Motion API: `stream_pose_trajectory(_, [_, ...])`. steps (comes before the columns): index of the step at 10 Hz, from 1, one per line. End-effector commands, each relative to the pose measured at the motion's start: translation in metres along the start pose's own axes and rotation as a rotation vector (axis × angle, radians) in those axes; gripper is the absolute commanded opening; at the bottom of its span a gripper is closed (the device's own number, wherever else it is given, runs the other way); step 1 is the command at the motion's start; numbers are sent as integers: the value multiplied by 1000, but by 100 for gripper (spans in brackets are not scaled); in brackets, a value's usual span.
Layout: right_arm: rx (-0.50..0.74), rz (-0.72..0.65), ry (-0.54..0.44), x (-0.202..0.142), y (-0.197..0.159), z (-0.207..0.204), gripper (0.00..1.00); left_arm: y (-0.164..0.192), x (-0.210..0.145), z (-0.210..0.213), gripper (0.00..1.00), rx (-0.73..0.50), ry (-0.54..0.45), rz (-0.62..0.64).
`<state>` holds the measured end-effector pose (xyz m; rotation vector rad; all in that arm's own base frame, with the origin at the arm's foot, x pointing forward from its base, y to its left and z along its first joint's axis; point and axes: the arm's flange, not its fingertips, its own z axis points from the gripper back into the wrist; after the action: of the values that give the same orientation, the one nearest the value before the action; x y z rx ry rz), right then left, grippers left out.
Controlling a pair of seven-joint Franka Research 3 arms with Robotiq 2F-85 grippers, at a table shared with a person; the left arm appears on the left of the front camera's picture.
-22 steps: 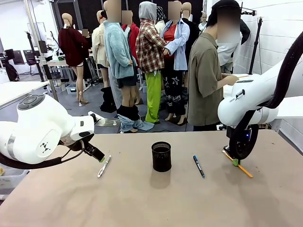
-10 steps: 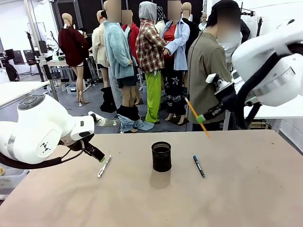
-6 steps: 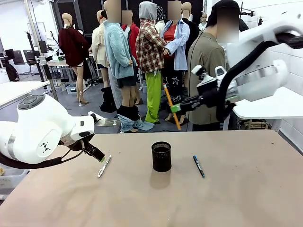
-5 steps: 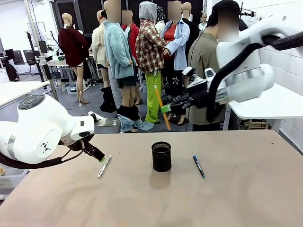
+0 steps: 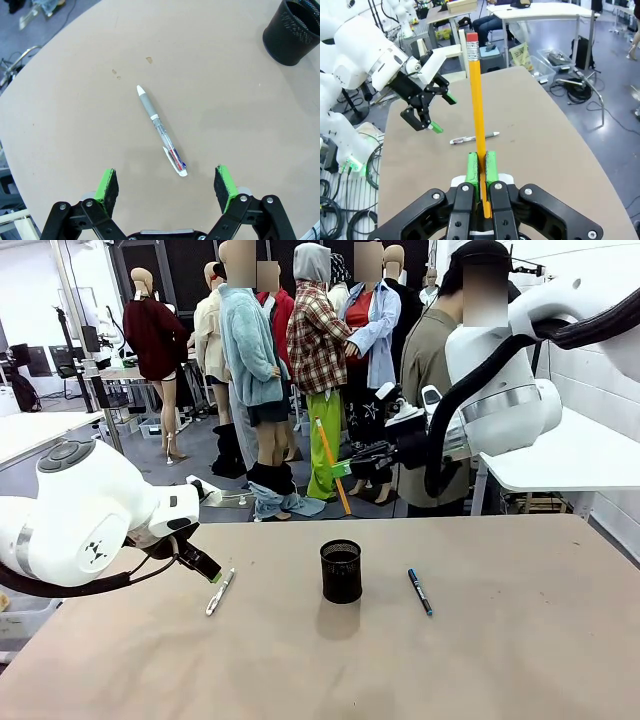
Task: Place the pens into the pen holder.
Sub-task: Pick up a writing instrument from the table and place it into the Pen holder.
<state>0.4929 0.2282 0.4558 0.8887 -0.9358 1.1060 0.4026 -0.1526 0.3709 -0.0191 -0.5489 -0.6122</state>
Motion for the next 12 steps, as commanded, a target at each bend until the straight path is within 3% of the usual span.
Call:
stream_pose_trajectory(1, [28, 12, -21, -17, -3, -19, 0, 2, -1, 1, 100, 0, -1, 4])
stream_pose_trajectory(6, [179, -42, 66, -41, -20, -64, 0, 2, -1, 1, 100, 0, -1, 4])
stream_pose_trajectory(8, [113, -61, 76, -52, -33, -71, 0, 2, -1, 1, 100, 0, -1, 4])
stream_pose_trajectory(12, [96, -76, 52, -62, -57, -74, 0, 2, -1, 1, 100, 0, -1, 4])
